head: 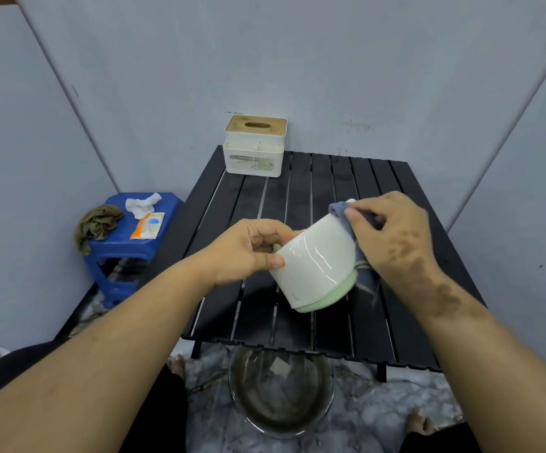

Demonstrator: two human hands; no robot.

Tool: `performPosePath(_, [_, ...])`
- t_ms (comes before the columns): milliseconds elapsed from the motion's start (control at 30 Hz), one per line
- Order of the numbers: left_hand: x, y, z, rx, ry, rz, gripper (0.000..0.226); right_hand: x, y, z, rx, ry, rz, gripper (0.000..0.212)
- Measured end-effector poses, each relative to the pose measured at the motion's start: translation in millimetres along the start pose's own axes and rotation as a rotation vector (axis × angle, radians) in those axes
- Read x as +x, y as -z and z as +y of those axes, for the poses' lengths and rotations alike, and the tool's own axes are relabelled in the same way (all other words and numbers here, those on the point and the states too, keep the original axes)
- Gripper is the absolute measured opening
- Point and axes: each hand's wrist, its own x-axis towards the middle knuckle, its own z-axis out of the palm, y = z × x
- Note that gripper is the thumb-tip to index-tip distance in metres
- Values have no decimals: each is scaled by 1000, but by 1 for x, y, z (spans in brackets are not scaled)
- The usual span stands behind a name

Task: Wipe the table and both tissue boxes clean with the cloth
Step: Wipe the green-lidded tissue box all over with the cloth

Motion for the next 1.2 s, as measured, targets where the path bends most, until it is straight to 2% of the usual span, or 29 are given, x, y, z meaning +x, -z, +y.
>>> performPosePath(67, [0, 0, 0, -3, -1, 9, 31, -15, -8, -14, 57, 54, -26, 16])
performPosePath(167, [-2, 0, 0, -30, -1, -11, 29, -36, -16, -34, 94, 275, -149, 11])
performPosePath(200, [-2, 0, -1, -33, -1, -10, 28, -31, -14, -30, 104, 274, -151, 12])
performPosePath(300, [-3, 0, -3, -29, 4, 5, 35, -7, 2, -2, 82, 69, -40, 17])
performPosePath(367, [-3, -1, -3, -27, 3, 0, 38, -9, 2, 3, 55, 16, -25, 16])
performPosePath(433, [-3, 0, -3, -27, -3, 4, 36, -26, -7, -10, 83, 146, -78, 17])
performPosePath(533, [-3, 4, -2, -46, 1, -21, 34, -47, -13, -28, 121, 419, -245, 16])
performPosePath(567, [-4, 5, -1, -59, 6, -36, 36, -43, -11, -25, 131, 426, -254, 16])
performPosePath(700, [-4, 6, 2, -62, 6, -66, 37, -11, 10, 8, 187, 71, -71, 22])
performPosePath(800, [-2, 7, 4, -42, 21, -90, 35, -8, 10, 22, 202, -77, 3, 17])
performPosePath(867, [-2, 11, 5, -36, 35, -109, 35, -18, 1, 10, 162, 7, 14, 21])
performPosePath(967, [-4, 14, 7, -62, 44, -151, 37, -33, -8, -15, 143, 318, -183, 18])
performPosePath(1000, [-5, 14, 7, -71, 46, -154, 35, -29, -5, -13, 153, 356, -213, 18])
performPosePath(1100, [-4, 14, 5, -52, 40, -118, 31, -10, 10, 12, 189, 149, -86, 17])
performPosePath(1200, [-3, 15, 4, -22, 36, -115, 37, -7, 13, 27, 127, -56, -15, 18])
